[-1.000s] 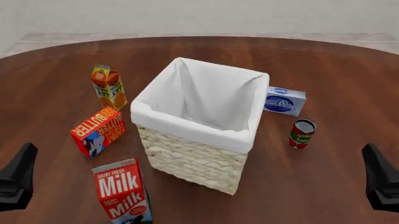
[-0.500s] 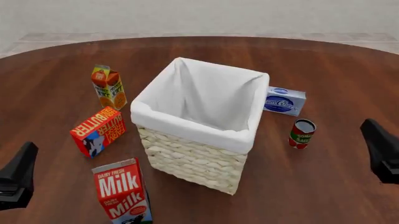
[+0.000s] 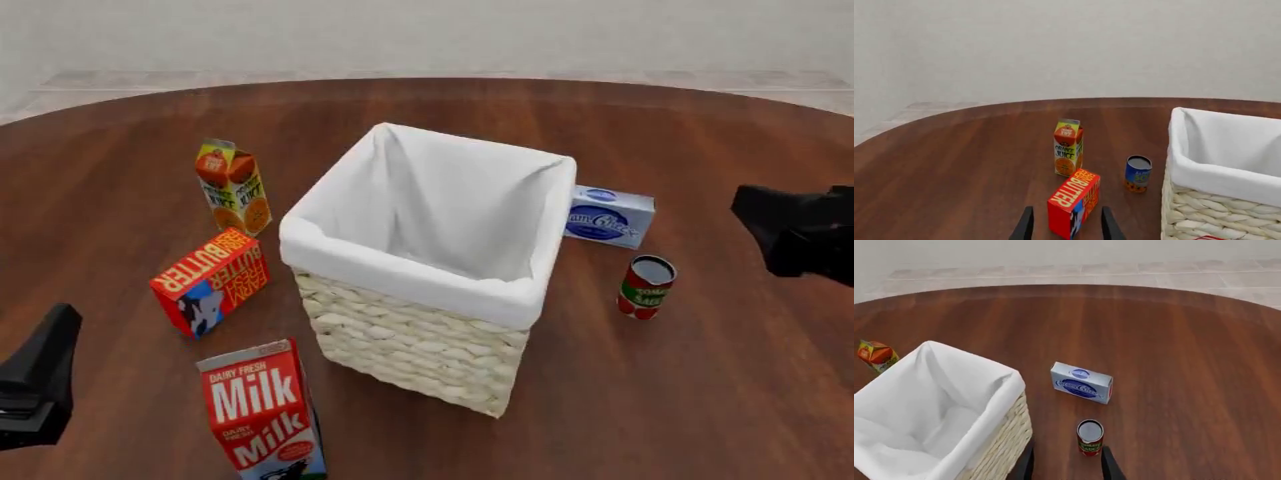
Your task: Pick up the tomato sauce, and put it in the basket.
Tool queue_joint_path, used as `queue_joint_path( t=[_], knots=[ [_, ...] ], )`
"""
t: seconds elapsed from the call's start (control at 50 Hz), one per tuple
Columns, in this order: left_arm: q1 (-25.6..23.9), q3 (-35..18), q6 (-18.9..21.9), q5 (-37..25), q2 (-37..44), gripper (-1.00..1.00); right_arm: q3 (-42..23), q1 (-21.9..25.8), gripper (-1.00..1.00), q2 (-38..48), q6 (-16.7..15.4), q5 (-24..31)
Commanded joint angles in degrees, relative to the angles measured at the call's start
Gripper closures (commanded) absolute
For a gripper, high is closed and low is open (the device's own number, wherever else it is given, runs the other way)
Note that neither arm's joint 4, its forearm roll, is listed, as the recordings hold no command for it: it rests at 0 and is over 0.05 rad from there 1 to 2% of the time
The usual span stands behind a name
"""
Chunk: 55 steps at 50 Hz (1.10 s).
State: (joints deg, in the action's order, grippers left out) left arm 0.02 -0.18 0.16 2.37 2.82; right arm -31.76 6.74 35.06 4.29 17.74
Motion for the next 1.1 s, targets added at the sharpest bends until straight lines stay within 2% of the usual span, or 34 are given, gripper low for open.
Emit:
queue_joint_path(
  t=[0.02,0.04,0.1,0.18,0.28,0.32,0.52,0.64,1.1],
  knots=[
    [0.0,-0.1,0.0,0.5,0.6,-1.00,-8.4,0.3,-1.00,9.6,-1.5,6.1],
    [0.0,0.0,-0.1,0.5,0.6,-1.00,-8.5,0.0,-1.00,10.0,-1.4,6.1],
    [0.0,-0.1,0.0,0.4,0.5,-1.00,-9.0,-0.1,-1.00,12.2,-4.2,6.4],
    [0.0,0.0,0.0,0.2,0.3,-1.00,-9.7,-0.2,-1.00,13.7,-4.7,6.3],
    [0.0,-0.2,0.0,-0.2,0.0,-1.00,-10.4,-1.8,-1.00,16.3,-6.9,6.3],
    [0.0,-0.1,0.0,-0.4,-0.3,-1.00,-10.7,-2.0,-1.00,17.4,-6.3,5.7],
    [0.0,-0.2,0.0,-0.7,-0.5,-1.00,-10.2,-4.1,-1.00,22.8,-7.7,2.4],
    [0.0,-0.3,0.0,-0.9,-0.6,-1.00,-9.5,-4.1,-1.00,25.9,-8.7,0.1],
    [0.0,0.1,0.0,0.3,0.3,-1.00,-8.3,-3.6,-1.00,35.4,-8.8,-7.0]
  ],
)
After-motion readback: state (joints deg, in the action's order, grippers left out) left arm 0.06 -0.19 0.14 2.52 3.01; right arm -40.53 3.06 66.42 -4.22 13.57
